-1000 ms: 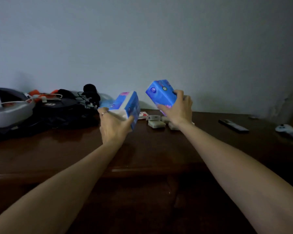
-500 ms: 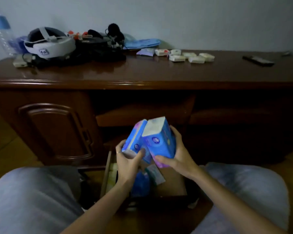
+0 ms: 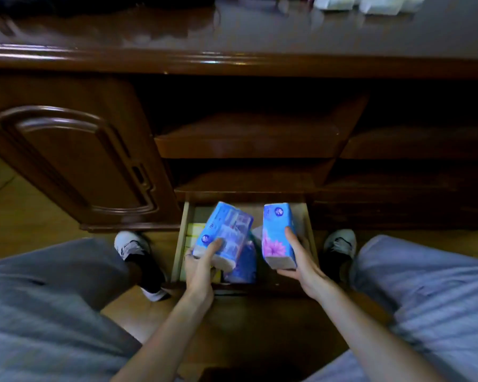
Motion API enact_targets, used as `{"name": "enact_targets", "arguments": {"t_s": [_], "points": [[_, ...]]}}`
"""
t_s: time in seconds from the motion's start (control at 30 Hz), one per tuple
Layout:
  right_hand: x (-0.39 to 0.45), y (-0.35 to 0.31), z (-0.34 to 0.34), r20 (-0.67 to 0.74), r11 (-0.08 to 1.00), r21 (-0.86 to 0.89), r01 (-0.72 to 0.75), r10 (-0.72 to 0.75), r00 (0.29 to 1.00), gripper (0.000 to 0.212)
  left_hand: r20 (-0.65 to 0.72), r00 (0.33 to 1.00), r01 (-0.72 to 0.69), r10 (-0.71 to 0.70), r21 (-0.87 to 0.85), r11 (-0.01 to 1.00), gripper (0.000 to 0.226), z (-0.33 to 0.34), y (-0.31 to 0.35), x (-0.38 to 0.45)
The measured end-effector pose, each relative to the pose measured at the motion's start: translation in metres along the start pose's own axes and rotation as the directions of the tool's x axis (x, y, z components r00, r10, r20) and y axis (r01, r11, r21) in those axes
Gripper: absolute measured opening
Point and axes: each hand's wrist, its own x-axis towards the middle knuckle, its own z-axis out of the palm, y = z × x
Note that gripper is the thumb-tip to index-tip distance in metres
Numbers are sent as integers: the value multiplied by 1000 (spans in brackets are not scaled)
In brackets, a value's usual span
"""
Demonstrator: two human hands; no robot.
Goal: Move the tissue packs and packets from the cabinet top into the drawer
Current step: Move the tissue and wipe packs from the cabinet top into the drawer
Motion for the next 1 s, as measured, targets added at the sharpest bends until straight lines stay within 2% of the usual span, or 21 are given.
{"name": "enact_targets", "arguments": {"t_s": [0.13, 0.27, 0.37, 0.43, 0.5, 0.57, 0.6, 0.63, 0.7, 0.77, 0.8, 0.83, 0.9, 0.93, 1.0], "points": [[4, 2, 6, 61, 988, 145, 44, -54, 997, 84, 93, 996, -5, 12, -72, 997, 83, 4, 4, 0], [6, -4, 5, 163, 977, 171, 129, -157, 974, 46, 179, 984, -9, 20, -61, 998, 78, 1, 13, 5], [3, -5, 6, 247, 986, 162, 34, -74, 966, 38, 228, 972, -49, 53, -23, 999, 81, -1, 13, 5], [-2, -8, 11, 331, 984, 177, -25, -36, 943, 32, 247, 957, -176, 149, 90, 980, 79, -1, 11, 3], [-4, -14, 20, 349, 981, 193, -25, -45, 936, 28, 275, 913, -370, 302, 245, 896, 77, -2, 7, 0], [-6, -17, 28, 337, 985, 169, -21, -38, 941, 41, 314, 857, -511, 410, 407, 757, 77, -2, 6, -5], [-6, -15, 30, 350, 990, 139, -32, -19, 936, 49, 358, 831, -554, 426, 457, 696, 76, -3, 5, -7], [-6, -11, 31, 367, 993, 110, -52, 8, 930, 53, 413, 819, -566, 397, 473, 676, 72, -6, 4, -8], [-5, -2, 32, 375, 992, 100, -81, 38, 926, 56, 491, 828, -512, 269, 469, 720, 52, -9, 3, -11], [-4, 1, 33, 366, 989, 125, -73, 22, 930, 55, 482, 854, -435, 195, 457, 776, 39, -8, 1, -10], [-3, 1, 34, 358, 989, 131, -63, 12, 934, 56, 444, 878, -398, 179, 468, 789, 44, -6, -1, -7], [-3, 0, 36, 342, 991, 120, -54, 9, 940, 58, 392, 909, -336, 143, 486, 807, 62, -5, -1, -5], [-3, -2, 37, 302, 998, 57, -16, -2, 953, 58, 330, 942, -99, -63, 451, 887, 100, -6, 0, -4], [-3, -3, 37, 284, 1000, -16, 26, -21, 959, 57, 344, 920, 45, -187, 381, 923, 102, -5, 1, -4], [-3, -5, 38, 270, 962, -241, 128, -60, 961, 53, 407, 857, 219, -316, 267, 938, 80, -6, 1, -3]]}}
